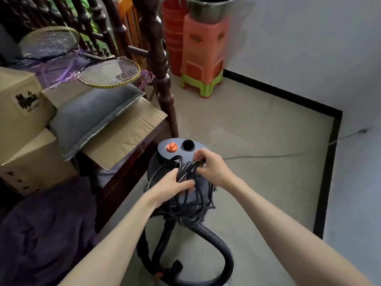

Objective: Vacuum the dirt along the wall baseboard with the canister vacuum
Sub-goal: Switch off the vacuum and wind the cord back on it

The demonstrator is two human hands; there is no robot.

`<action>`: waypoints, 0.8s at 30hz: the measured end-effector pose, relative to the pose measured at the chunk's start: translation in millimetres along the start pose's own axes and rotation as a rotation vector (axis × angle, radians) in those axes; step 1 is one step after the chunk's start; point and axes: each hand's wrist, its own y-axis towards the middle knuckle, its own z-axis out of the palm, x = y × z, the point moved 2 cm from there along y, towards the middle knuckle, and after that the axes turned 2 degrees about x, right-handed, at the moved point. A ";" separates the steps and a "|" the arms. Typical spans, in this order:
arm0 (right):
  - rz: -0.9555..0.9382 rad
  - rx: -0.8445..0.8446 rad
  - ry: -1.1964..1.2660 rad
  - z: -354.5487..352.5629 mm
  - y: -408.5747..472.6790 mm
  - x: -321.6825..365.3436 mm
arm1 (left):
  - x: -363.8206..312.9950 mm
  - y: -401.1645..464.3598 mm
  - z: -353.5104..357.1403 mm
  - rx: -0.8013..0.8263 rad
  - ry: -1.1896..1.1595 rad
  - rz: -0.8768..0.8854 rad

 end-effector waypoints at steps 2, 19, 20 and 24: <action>-0.003 0.001 -0.027 3.5 7.2 2.8 | 7.5 3.7 -4.6 0.044 -0.016 -0.017; -0.024 0.068 -0.167 -13.8 49.5 -14.7 | 2.0 49.2 -24.4 -0.090 0.188 0.022; -0.011 0.078 -0.154 -17.5 47.7 -18.6 | 0.2 49.8 -25.6 -0.045 0.162 0.040; 0.040 -0.021 -0.002 -31.1 45.4 -28.8 | -10.1 61.0 -33.1 0.037 0.043 0.102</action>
